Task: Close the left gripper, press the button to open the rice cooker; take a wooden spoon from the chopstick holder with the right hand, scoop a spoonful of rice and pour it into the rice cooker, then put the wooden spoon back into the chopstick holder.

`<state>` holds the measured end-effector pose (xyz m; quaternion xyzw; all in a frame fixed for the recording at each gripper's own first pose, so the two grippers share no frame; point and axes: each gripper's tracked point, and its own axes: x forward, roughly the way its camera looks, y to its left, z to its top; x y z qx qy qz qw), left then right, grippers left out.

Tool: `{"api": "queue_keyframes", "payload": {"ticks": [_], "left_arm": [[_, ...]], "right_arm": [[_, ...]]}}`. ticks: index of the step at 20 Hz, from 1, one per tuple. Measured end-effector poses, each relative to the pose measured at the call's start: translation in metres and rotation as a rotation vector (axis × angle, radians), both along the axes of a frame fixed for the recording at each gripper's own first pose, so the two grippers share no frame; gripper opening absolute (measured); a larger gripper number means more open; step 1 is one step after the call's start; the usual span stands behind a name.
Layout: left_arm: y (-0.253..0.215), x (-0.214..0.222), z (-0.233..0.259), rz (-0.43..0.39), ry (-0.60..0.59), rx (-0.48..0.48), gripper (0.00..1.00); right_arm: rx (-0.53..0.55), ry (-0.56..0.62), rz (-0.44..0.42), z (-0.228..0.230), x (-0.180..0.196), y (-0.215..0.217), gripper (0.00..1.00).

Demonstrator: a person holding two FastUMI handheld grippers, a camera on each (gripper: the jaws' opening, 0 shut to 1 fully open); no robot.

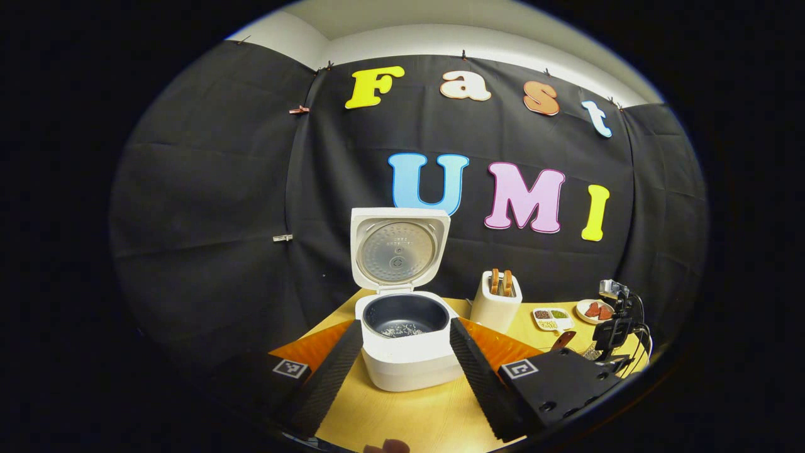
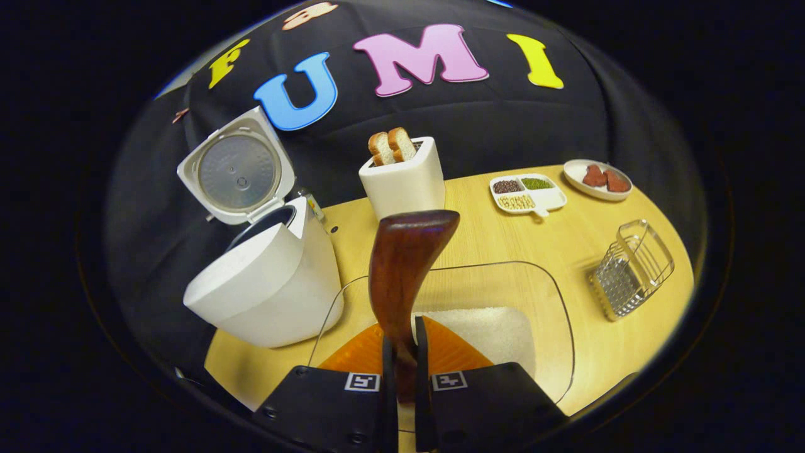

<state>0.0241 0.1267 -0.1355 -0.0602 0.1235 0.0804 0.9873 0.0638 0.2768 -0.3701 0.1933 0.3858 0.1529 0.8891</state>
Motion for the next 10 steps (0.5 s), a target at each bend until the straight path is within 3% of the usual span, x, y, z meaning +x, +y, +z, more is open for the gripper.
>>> {"api": "queue_keyframes", "payload": {"ticks": [3, 10], "left_arm": [[0.002, -0.002, -0.001, 0.005, 0.002, -0.008, 0.96], [0.004, -0.001, 0.005, 0.005, -0.008, -0.006, 0.96]], "right_arm": [[0.163, 0.055, -0.037, 0.004, -0.001, 0.003, 0.15], [0.305, 0.083, -0.100, 0.020, 0.009, -0.014, 0.15]]}}
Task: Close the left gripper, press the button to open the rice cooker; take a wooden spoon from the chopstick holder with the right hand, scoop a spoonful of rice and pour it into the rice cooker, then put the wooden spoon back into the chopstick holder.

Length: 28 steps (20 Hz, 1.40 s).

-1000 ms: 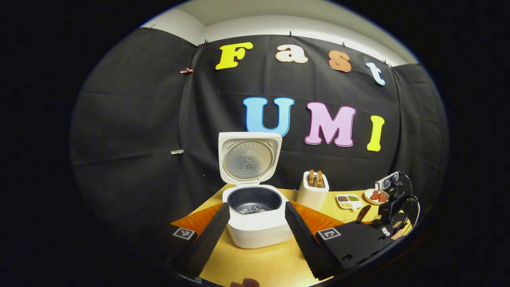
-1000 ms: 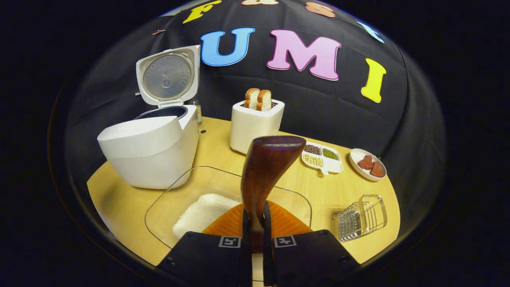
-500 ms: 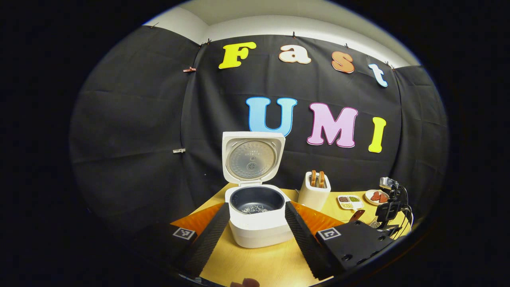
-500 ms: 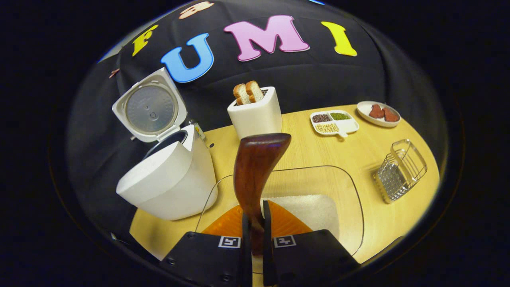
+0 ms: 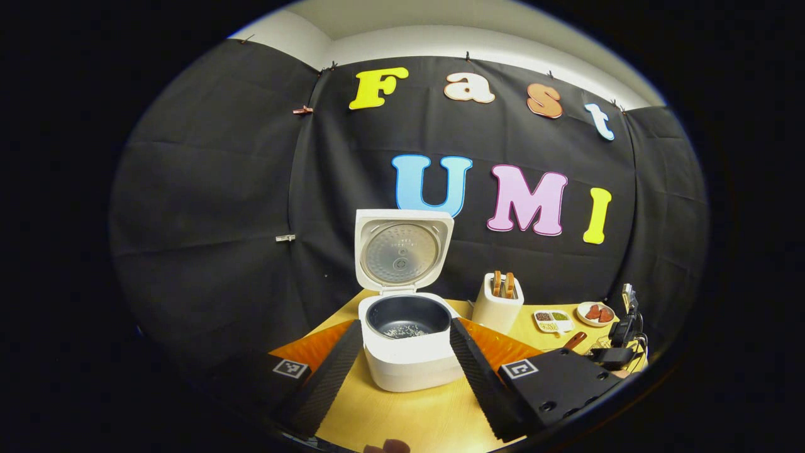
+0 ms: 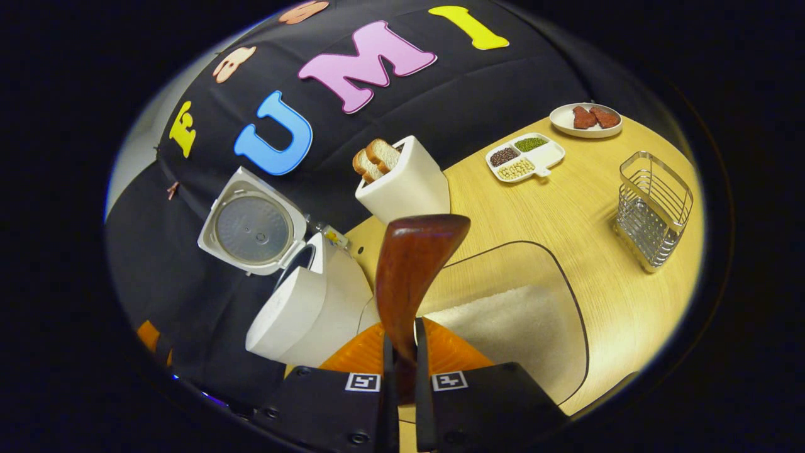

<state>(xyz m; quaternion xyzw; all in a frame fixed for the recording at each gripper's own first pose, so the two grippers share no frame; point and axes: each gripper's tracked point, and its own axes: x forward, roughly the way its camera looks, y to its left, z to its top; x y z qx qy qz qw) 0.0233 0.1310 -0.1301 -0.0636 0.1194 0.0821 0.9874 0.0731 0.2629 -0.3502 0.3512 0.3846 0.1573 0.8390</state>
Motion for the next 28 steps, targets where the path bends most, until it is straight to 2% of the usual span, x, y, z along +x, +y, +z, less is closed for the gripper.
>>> {"api": "queue_keyframes", "payload": {"ticks": [6, 11, 17, 20, 28], "left_arm": [[-0.003, 0.001, 0.007, -0.003, -0.015, 0.007, 0.96], [-0.008, 0.003, 0.010, -0.007, -0.020, -0.002, 0.96], [-0.014, 0.005, 0.014, -0.012, -0.033, -0.002, 0.96], [-0.010, 0.004, 0.011, 0.000, -0.033, -0.008, 0.96], [-0.007, 0.003, -0.006, 0.017, -0.022, -0.047, 0.95]], "right_arm": [[0.117, 0.024, -0.127, 0.019, 0.017, -0.033, 0.15], [0.198, 0.043, -0.197, 0.038, 0.026, -0.054, 0.15], [0.279, 0.027, -0.261, 0.087, 0.033, -0.070, 0.15], [0.272, -0.005, -0.236, 0.117, 0.039, -0.064, 0.14], [0.407, -0.054, -0.217, 0.210, 0.071, -0.011, 0.14]]}}
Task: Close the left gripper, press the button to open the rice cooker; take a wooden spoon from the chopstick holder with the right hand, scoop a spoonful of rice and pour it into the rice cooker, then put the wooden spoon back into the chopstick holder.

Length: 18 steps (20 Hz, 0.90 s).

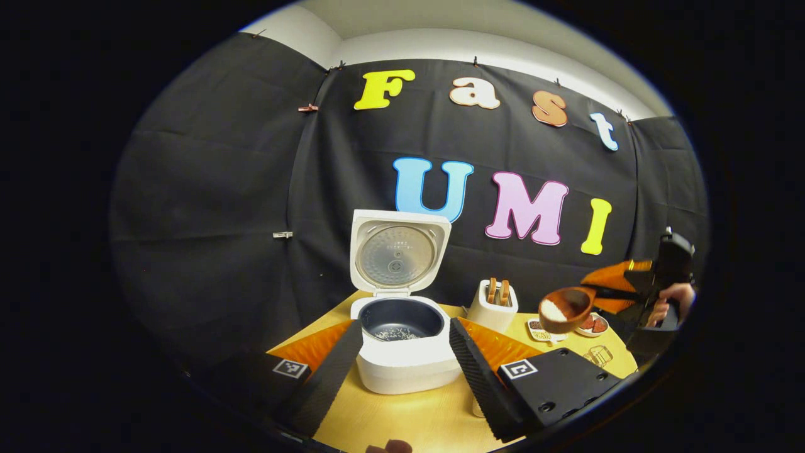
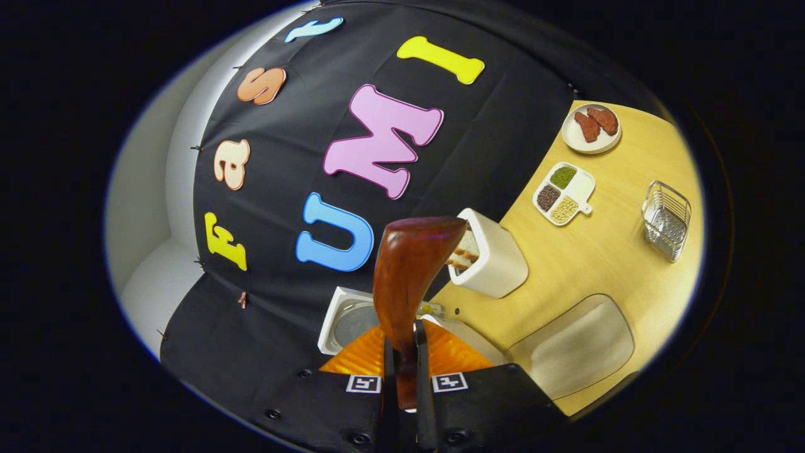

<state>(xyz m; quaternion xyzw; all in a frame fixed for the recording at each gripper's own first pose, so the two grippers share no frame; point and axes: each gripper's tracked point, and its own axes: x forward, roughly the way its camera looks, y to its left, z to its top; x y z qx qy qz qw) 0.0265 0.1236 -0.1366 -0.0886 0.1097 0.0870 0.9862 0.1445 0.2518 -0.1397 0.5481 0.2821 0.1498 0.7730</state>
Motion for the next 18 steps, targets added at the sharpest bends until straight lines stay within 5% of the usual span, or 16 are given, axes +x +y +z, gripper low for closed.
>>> {"api": "queue_keyframes", "payload": {"ticks": [9, 18], "left_arm": [[0.017, 0.001, -0.021, 0.042, 0.019, 0.015, 0.95], [0.033, -0.004, -0.031, 0.049, 0.026, -0.006, 0.95]], "right_arm": [[0.019, -0.023, 0.066, 0.031, 0.040, 0.108, 0.15], [-0.198, -0.101, 0.169, -0.028, 0.074, 0.207, 0.15]]}}
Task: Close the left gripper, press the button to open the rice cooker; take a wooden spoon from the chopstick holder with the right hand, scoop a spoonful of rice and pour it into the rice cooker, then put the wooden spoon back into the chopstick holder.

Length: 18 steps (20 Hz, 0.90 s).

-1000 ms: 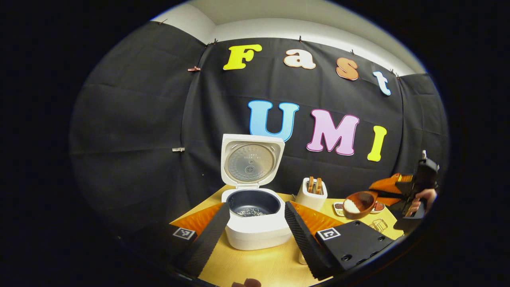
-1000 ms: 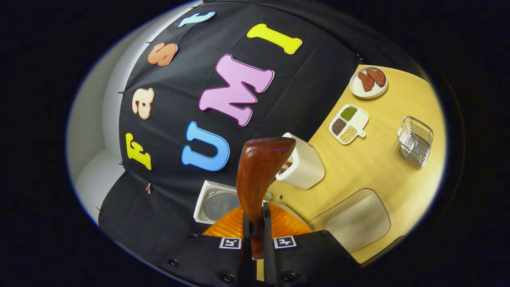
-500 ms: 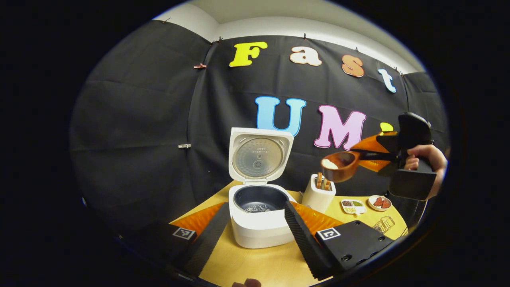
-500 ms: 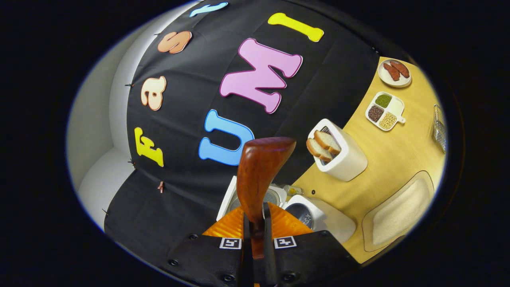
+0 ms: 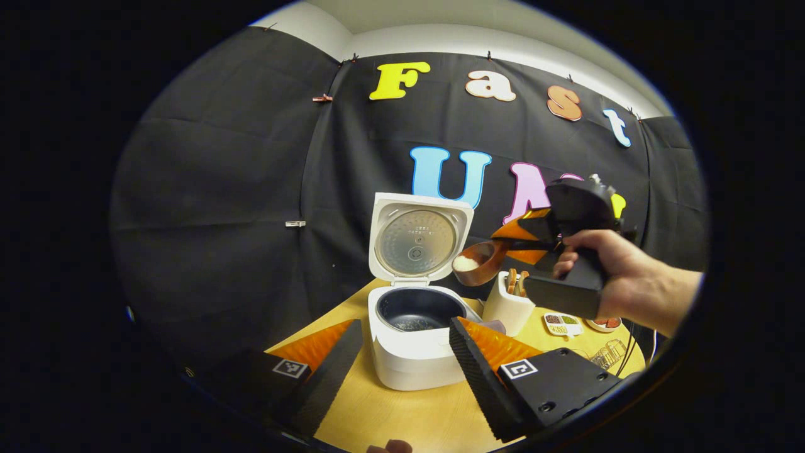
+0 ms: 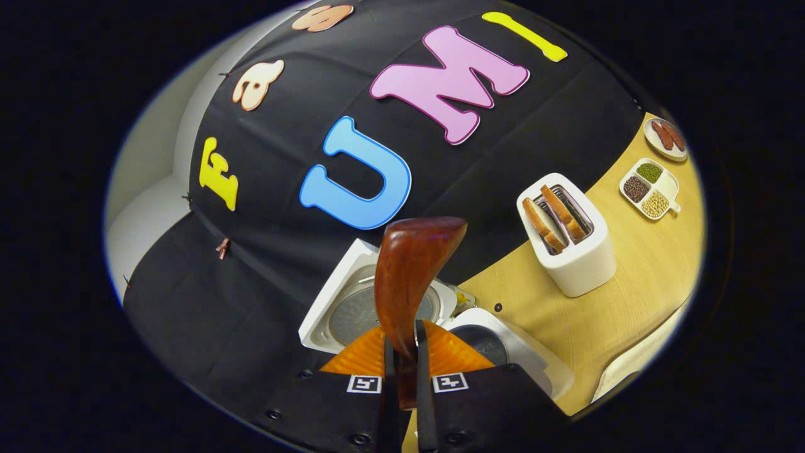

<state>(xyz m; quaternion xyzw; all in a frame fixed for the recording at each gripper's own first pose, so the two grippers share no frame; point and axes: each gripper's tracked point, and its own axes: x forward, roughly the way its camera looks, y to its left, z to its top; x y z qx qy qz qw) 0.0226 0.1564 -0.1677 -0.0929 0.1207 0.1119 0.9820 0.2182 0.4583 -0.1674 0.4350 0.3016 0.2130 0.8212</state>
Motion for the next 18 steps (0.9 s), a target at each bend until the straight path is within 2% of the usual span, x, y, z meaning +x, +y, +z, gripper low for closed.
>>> {"api": "queue_keyframes", "payload": {"ticks": [4, 10, 18], "left_arm": [[0.009, -0.001, -0.007, 0.012, 0.013, -0.015, 0.95], [0.010, -0.002, -0.014, 0.016, 0.023, -0.030, 0.95], [0.005, -0.007, -0.023, 0.031, 0.023, -0.073, 0.95]], "right_arm": [[-0.170, -0.068, 0.036, -0.043, 0.012, 0.020, 0.15], [-0.365, -0.166, 0.118, -0.077, 0.015, 0.043, 0.15], [-0.575, -0.371, 0.250, -0.077, 0.012, 0.074, 0.14]]}}
